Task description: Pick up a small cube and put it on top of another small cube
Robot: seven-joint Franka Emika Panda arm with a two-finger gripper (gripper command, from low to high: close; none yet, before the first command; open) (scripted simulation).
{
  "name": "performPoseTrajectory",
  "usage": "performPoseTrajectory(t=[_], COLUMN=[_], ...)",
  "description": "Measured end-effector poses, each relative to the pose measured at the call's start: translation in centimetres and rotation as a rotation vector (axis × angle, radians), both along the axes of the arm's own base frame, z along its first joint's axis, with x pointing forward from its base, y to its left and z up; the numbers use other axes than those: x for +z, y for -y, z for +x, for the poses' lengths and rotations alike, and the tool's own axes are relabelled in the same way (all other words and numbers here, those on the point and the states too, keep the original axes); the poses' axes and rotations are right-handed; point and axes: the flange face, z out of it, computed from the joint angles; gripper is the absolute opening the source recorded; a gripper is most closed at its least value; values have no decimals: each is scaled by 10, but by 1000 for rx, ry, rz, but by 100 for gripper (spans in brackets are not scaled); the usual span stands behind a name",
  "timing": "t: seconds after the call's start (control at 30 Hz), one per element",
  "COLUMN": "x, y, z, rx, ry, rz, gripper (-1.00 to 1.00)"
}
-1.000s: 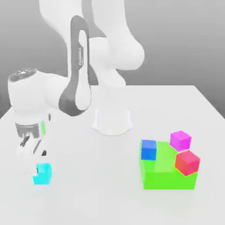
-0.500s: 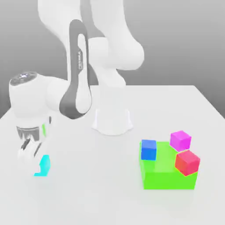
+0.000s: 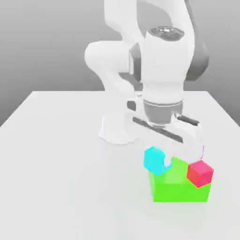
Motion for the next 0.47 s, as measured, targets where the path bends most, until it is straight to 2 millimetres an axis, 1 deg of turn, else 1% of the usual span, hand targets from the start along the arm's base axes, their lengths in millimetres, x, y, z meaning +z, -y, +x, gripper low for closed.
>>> performPoseTrajectory(t=[0.03, 0.07, 0.13, 0.23, 0.27, 0.43, 0.47], x=[3, 0, -16, -45, -52, -52, -56], y=[-25, -40, -49, -53, -54, -54, -54], z=[-11, -18, -22, -25, -26, -26, -26], rx=[61, 95, 120, 130, 132, 132, 133], ry=[-3, -4, -5, -5, -5, -5, -6], rz=[-5, -11, -18, -16, -13, -13, -12], gripper=[-100, -100, -100, -100, 100, 100, 100])
